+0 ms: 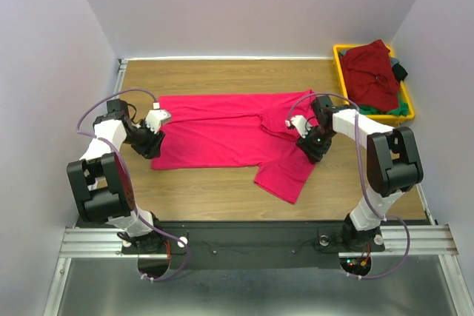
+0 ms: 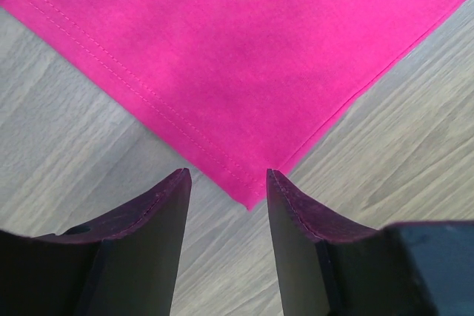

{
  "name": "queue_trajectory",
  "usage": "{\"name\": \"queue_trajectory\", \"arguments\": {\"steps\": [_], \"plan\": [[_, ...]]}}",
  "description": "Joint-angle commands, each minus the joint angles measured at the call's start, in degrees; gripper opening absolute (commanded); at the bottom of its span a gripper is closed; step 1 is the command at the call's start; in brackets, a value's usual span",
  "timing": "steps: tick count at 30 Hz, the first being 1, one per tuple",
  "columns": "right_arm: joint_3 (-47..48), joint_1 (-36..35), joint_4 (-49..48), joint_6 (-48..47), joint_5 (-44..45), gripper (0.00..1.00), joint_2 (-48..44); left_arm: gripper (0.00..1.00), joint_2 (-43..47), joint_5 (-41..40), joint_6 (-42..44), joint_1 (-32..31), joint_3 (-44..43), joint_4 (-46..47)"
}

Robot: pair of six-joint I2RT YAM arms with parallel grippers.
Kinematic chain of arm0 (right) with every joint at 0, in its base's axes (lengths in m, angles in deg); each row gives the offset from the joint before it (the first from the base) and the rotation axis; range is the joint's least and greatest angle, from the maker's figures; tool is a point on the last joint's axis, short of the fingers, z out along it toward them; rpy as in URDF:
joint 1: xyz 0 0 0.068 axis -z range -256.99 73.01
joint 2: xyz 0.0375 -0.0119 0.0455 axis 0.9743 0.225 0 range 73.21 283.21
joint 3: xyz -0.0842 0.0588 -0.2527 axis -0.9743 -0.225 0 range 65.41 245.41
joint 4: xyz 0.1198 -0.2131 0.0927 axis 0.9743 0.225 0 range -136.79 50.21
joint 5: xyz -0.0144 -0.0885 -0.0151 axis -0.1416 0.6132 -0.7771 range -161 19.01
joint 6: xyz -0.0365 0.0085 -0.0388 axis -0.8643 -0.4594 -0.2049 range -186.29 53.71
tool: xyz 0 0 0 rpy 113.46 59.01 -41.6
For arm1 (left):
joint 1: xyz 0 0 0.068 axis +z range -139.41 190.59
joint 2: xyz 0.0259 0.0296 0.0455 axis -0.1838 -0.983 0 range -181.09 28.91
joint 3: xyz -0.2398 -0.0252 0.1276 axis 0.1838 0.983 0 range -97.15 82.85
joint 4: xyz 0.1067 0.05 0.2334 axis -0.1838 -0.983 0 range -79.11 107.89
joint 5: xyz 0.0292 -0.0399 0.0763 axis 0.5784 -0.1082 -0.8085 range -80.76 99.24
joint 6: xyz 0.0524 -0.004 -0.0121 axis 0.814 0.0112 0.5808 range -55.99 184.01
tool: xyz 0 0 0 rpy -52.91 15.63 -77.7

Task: Fold and stack the t-shirts
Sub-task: Fold the tshirt

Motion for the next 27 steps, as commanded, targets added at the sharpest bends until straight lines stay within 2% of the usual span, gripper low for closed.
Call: {"name": "queue_trajectory", "arguments": {"steps": [1,2,3,6,13,22,27], "plan": [[-2.86,-0.47,-4.73,-1.34,1.38,0.47,2.21,0.57,2.45,-1.20,3.87,0.31,1.09,-0.36],[-3.47,-0.47,-5.00,-1.25,2.17,0.42,2.21,0.57,2.80,-1.56,4.75,0.22,1.53,-0.37],[-4.00,-0.56,-5.09,-1.16,2.53,0.31,2.21,0.57,3.15,-1.91,6.23,0.31,1.97,-0.19],[-6.55,-0.56,-5.00,-1.07,3.58,0.17,0.72,0.57,4.38,-3.32,8.79,0.22,3.99,0.33],[-12.09,-0.65,-3.34,0.42,4.73,0.01,-5.00,0.57,5.26,-3.93,12.57,0.04,6.98,1.92],[-12.36,-0.65,0.18,2.44,3.15,0.01,-7.64,0.57,8.08,-3.76,22.15,-3.29,11.90,0.60],[-11.57,-0.65,0.89,2.79,2.88,0.00,-7.55,0.57,7.38,-6.91,22.77,-6.19,14.44,5.94]]}}
